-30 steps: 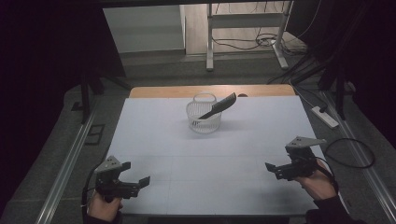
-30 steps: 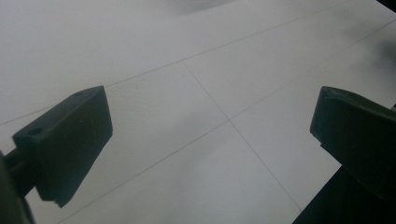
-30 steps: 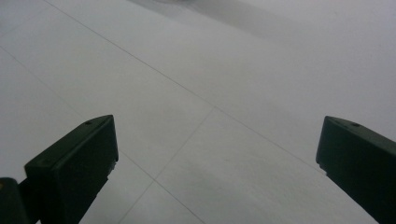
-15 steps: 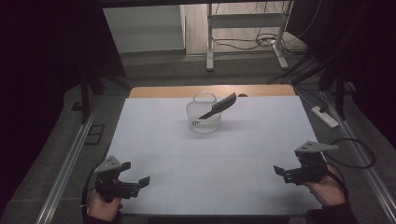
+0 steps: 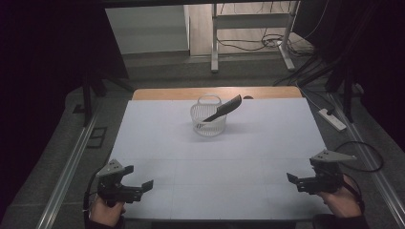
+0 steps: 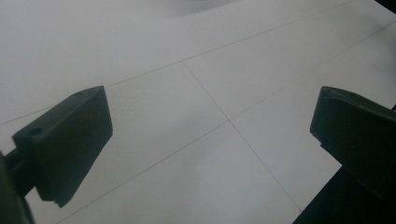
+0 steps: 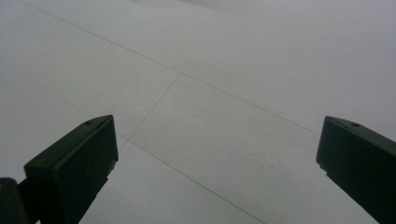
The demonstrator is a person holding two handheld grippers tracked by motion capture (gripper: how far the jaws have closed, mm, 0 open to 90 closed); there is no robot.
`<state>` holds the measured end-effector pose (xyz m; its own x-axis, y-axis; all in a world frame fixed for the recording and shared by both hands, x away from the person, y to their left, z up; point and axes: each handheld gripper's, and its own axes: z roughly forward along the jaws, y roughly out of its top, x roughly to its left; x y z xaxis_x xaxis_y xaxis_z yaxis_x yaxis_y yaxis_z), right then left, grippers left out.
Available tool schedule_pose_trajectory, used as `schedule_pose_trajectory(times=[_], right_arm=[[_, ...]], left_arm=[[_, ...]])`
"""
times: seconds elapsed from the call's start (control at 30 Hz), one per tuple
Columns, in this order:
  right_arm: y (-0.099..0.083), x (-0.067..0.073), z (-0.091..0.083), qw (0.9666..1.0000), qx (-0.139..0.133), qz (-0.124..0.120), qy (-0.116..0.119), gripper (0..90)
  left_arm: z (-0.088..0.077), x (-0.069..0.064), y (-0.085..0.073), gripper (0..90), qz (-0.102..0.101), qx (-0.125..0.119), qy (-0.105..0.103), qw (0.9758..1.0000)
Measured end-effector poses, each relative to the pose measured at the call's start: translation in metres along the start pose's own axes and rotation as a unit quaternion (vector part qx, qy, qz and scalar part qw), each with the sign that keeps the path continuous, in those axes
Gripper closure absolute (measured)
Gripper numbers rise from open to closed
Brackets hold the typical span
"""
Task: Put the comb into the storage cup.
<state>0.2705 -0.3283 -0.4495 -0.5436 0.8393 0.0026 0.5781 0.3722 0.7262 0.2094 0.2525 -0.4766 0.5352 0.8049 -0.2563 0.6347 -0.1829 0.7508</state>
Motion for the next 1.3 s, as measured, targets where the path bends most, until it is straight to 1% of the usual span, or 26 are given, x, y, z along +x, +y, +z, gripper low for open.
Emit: schedule_pose_trajectory(times=[0.27,0.73,0.83,1.0,1.3], right_arm=[[-0.008,-0.001,-0.005,0.9999,0.004,0.005,-0.011,0.0],[-0.022,-0.007,-0.013,0.9990,0.020,0.030,-0.025,0.0],[-0.023,-0.008,-0.015,0.9988,0.019,0.034,-0.029,0.0],[-0.025,-0.009,-0.018,0.9982,0.027,0.041,-0.035,0.0],[-0.029,-0.011,-0.022,0.9974,0.038,0.044,-0.043,0.0]], left_arm=[[0.000,0.000,0.000,0.0,-0.001,-0.001,0.000,1.0000],[-0.001,0.001,0.000,0.0,-0.003,-0.004,-0.001,1.0000],[-0.001,0.001,-0.001,0.0,-0.003,-0.005,-0.002,1.0000],[-0.001,0.001,-0.001,0.0,-0.004,-0.005,-0.002,1.0000],[-0.001,0.002,-0.001,0.0,-0.005,-0.006,-0.002,1.0000]])
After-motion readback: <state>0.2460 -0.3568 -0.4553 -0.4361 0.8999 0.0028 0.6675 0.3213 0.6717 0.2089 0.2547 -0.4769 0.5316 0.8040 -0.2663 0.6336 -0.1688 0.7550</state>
